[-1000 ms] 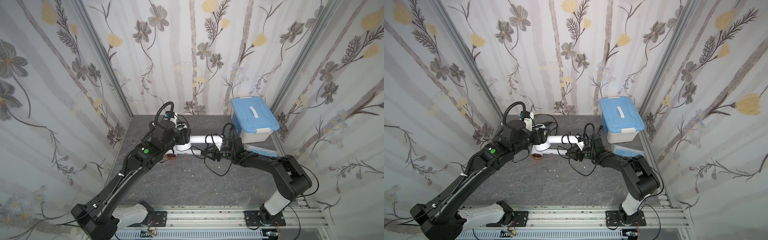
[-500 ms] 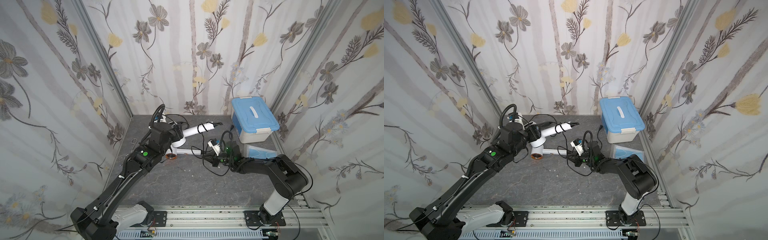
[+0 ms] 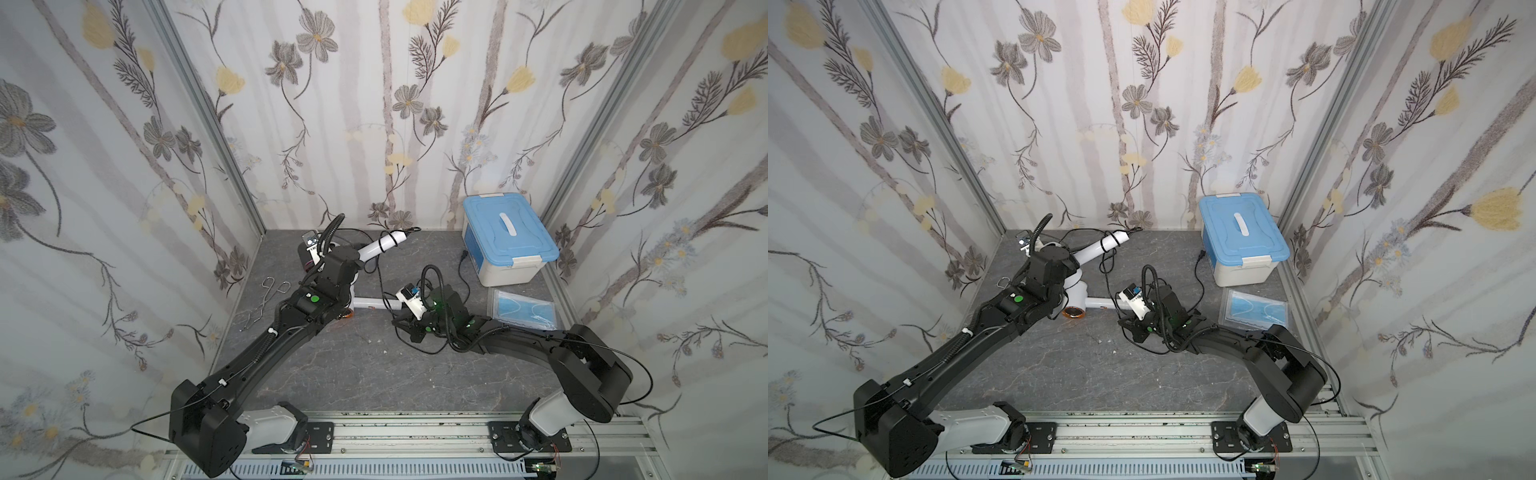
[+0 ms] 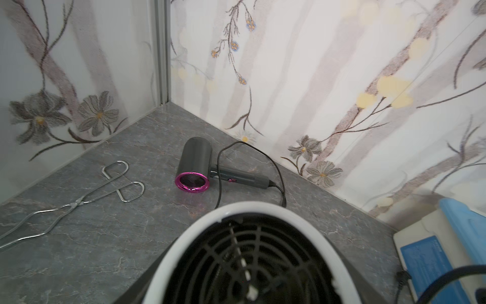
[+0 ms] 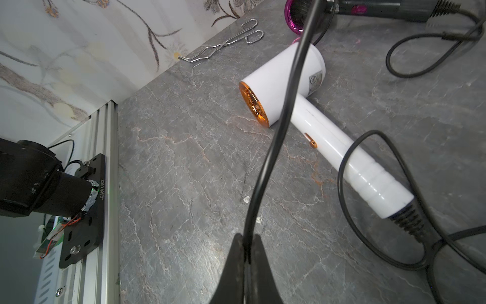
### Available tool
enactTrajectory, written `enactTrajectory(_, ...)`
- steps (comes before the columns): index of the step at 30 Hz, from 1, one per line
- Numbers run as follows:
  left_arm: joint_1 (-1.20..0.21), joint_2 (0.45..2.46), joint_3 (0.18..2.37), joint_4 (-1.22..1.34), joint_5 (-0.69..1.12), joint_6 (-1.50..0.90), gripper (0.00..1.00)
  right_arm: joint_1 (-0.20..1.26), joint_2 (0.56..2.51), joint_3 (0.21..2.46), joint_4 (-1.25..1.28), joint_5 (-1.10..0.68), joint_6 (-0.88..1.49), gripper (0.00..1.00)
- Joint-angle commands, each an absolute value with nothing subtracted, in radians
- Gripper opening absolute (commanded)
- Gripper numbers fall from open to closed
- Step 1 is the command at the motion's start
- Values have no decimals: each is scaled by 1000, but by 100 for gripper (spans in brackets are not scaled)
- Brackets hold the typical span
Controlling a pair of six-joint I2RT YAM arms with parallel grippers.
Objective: Wrap the cord around the hair dryer
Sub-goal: Wrap the power cord around the hair dryer.
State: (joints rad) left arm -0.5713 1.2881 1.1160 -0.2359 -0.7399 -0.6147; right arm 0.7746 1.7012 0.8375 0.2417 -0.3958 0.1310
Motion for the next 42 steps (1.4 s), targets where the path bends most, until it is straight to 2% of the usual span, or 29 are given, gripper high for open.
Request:
enactTrajectory(1, -571, 1328, 1113, -232, -861, -552, 0, 812, 1665, 913, -8, -233, 3, 0)
enactTrajectory(6, -580, 1385, 1108, -294, -895, -490, 0, 816, 1623, 1024, -194, -135, -90, 0)
enactTrajectory(12, -586, 1454, 1124, -354, -884, -413, 0, 813, 1602, 1156, -305, -104, -171, 0)
enactTrajectory(17, -585, 1538, 1160, -429, -802, -377, 0, 799, 1602, 1261, -354, -99, -224, 0)
enactTrajectory(22, -585, 1561, 1151, -458, -691, -330, 0, 783, 1611, 1335, -428, 31, -299, 0)
enactTrajectory(27, -586, 1539, 1137, -492, -601, -281, 0, 699, 1601, 1355, -442, 63, -346, 0)
enactTrajectory(30, -586, 1524, 1129, -494, -487, -244, 0, 661, 1602, 1359, -401, 3, -356, 0)
enactTrajectory(38, -620, 1534, 1135, -526, -47, -153, 0, 593, 1671, 1406, -348, -137, -396, 0)
enactTrajectory(42, -624, 1475, 1096, -485, 89, -153, 0, 545, 1702, 1395, -359, -193, -392, 0)
